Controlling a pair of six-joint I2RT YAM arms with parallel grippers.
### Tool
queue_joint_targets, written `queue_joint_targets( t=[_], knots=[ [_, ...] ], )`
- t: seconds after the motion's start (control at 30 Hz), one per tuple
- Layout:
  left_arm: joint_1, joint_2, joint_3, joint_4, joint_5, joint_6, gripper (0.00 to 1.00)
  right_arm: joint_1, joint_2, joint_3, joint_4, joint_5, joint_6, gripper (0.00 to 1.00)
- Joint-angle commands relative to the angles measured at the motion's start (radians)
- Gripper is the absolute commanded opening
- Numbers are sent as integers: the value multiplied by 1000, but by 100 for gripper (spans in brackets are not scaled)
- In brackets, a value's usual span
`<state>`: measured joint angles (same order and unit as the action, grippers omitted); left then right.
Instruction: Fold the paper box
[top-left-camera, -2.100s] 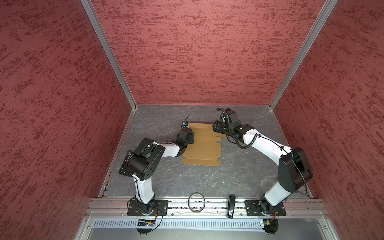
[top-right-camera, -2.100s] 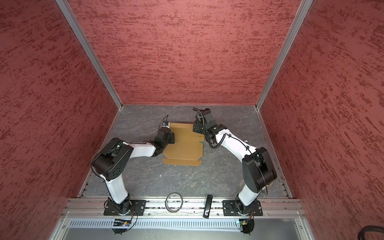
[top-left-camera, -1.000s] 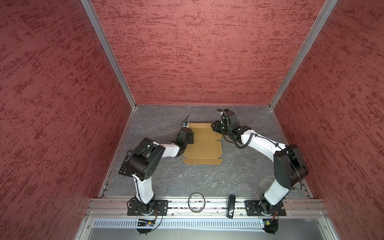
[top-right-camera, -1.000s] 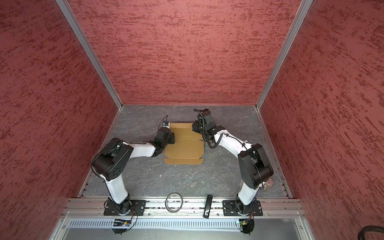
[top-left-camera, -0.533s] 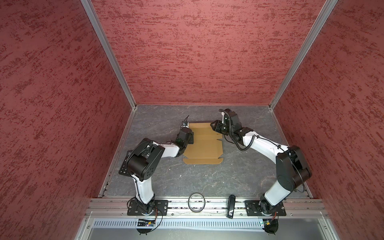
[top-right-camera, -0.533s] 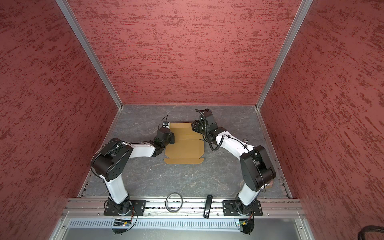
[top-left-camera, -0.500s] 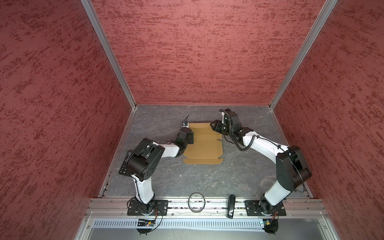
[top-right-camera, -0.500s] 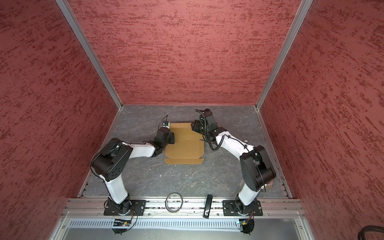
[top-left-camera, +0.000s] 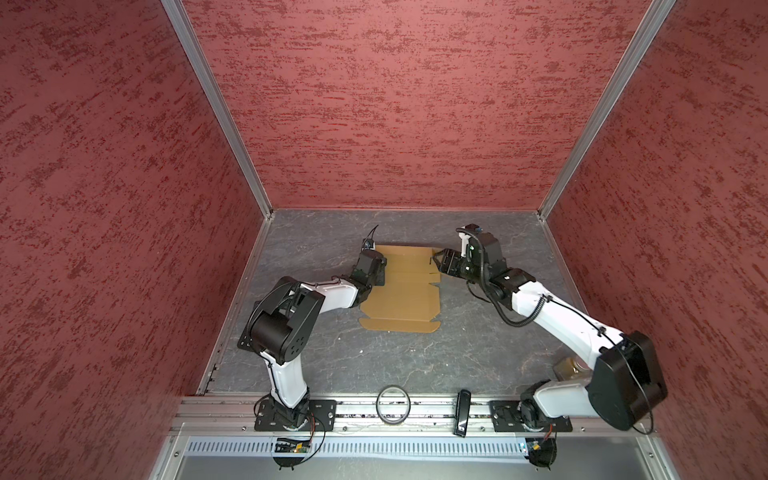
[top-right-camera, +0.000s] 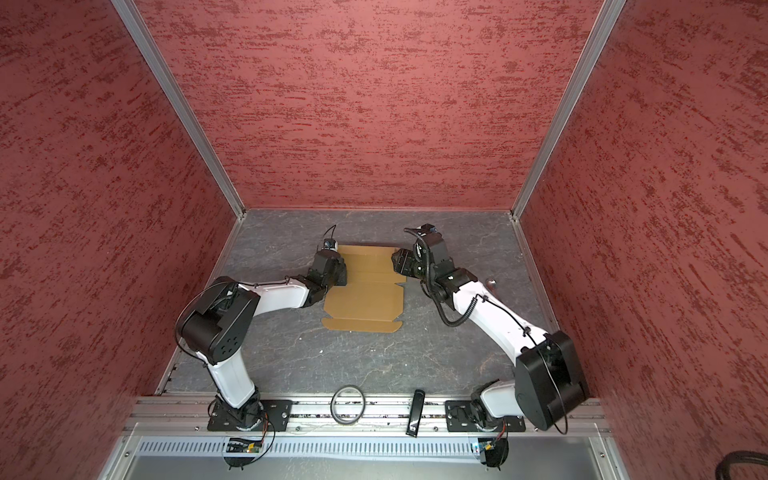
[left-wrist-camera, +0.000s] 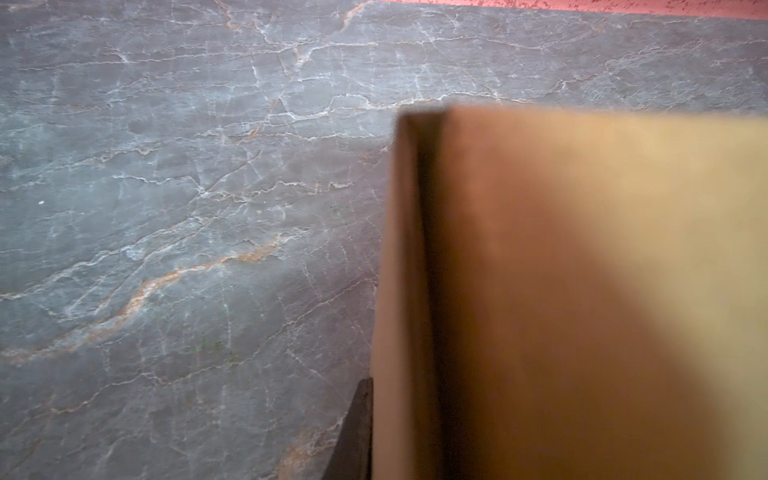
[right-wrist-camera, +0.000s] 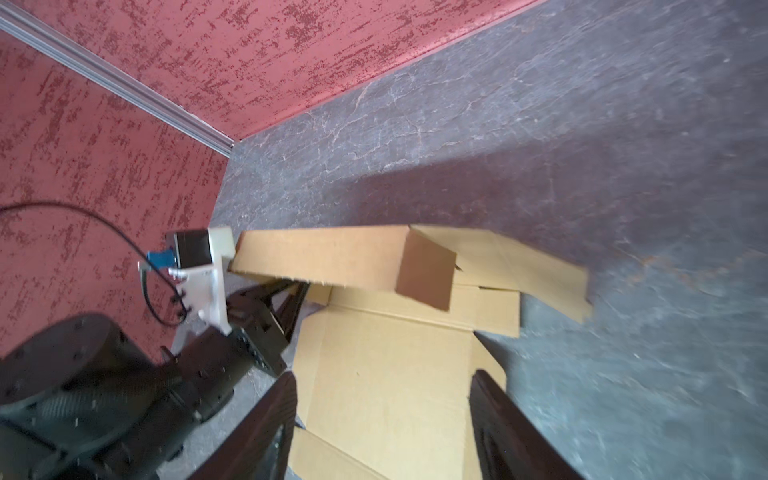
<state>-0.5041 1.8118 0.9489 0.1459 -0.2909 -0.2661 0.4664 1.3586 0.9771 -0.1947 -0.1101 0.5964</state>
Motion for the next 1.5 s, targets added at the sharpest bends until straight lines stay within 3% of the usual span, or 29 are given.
queue_joint_targets(
  t=[0.0, 0.2, 0.7, 1.47],
  knots=[
    [11, -8, 50, -114, 19, -36, 10, -6, -11, -49, -49, 3, -54, 67],
    [15, -6, 99, -204, 53, -63, 10, 0, 53, -72, -9, -19, -70, 67],
    [15, 0, 118, -220, 87, -44, 10, 1, 307, -29, 152, 23, -58, 72],
    [35, 2, 139, -246, 107, -39, 10, -2, 362, -137, 356, 72, -46, 77]
  ],
)
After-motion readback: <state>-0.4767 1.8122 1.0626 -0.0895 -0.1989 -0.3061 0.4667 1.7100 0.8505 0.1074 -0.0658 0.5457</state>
